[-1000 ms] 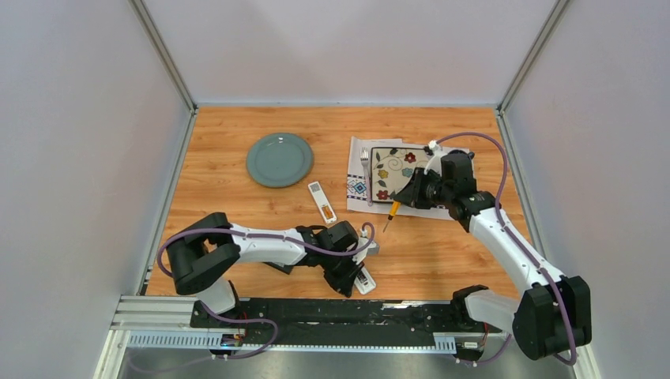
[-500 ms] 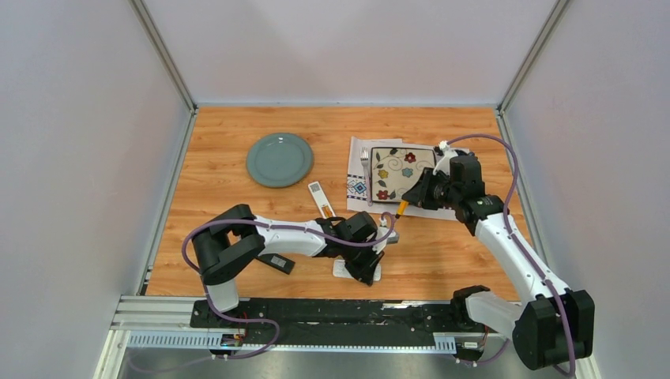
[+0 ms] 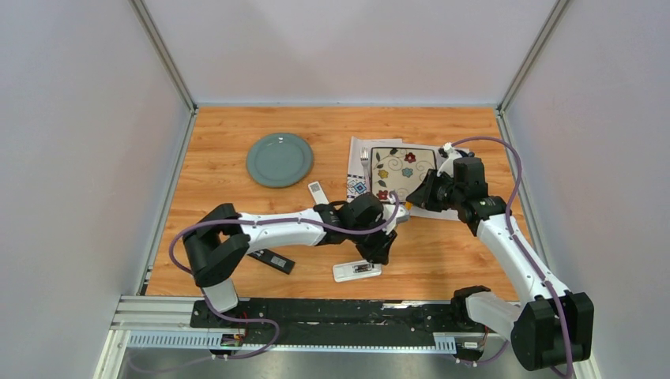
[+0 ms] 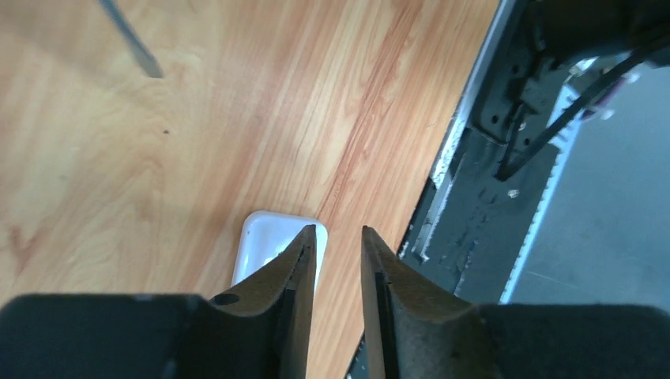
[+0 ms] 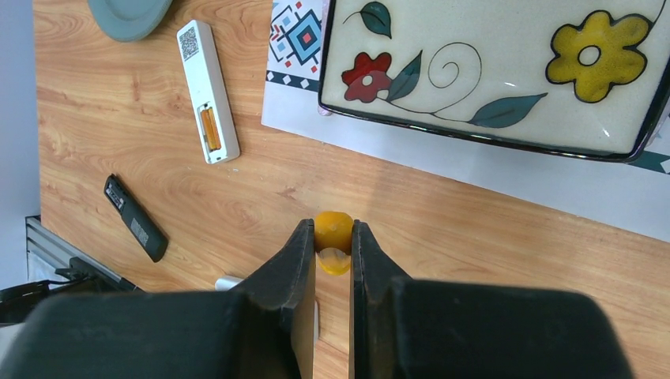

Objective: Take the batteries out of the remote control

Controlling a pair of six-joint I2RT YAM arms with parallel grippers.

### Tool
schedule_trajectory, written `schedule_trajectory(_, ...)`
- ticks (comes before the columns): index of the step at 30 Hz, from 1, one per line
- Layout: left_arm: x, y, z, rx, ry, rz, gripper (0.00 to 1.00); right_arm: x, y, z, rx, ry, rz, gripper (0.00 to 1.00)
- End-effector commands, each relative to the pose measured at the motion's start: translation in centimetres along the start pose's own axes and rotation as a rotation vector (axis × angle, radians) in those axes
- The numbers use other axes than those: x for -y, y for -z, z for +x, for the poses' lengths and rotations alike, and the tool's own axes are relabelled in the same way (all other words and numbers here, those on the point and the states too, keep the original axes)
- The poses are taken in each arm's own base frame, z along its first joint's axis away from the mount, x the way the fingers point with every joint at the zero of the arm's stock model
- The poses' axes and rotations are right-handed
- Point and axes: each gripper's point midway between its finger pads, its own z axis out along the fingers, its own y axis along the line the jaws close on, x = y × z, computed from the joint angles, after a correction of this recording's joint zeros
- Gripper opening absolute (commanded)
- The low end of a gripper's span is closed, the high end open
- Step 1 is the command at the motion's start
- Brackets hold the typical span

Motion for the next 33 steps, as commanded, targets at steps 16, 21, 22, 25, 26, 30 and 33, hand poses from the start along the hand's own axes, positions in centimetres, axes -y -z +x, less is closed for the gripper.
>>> schedule_trajectory(16,-7.4,12.3,4.6,0.01,-0.089,-0.373,0.86,-0.5,-1.0,0.2,-0.017,-0.023,-0.056,0.0)
schedule_trajectory(21,-6.5,10.5,5.8,-0.004,-0.085,-0.315,0.87,-0.4,-1.6,0.4,-0.032,-0.032,-0.063,0.0)
schedule_trajectory(22,-6.3,10.1,5.7,-0.005,-0.09,-0.301,0.87,-0.3,-1.7,0.5,-0.037,-0.032,-0.06,0.0)
schedule_trajectory(25,-5.0,8.1,5.5,-0.032,-0.119,-0.243,0.87,-0.3,-1.9,0.6,-0.043,-0.034,-0.061,0.0)
schedule_trajectory(26,-4.7,7.0,6.0,-0.067,-0.13,-0.228,0.87,-0.2,-1.9,0.7,-0.045,-0.032,-0.06,0.0)
schedule_trajectory(30,-3.3,4.8,5.8,-0.09,-0.167,-0.156,0.87,0.0,-1.9,0.9,-0.048,-0.036,-0.052,0.0)
schedule_trajectory(33,-3.1,3.7,6.7,-0.109,-0.159,-0.126,0.87,0.1,-1.9,1.1,-0.051,-0.034,-0.049,0.0)
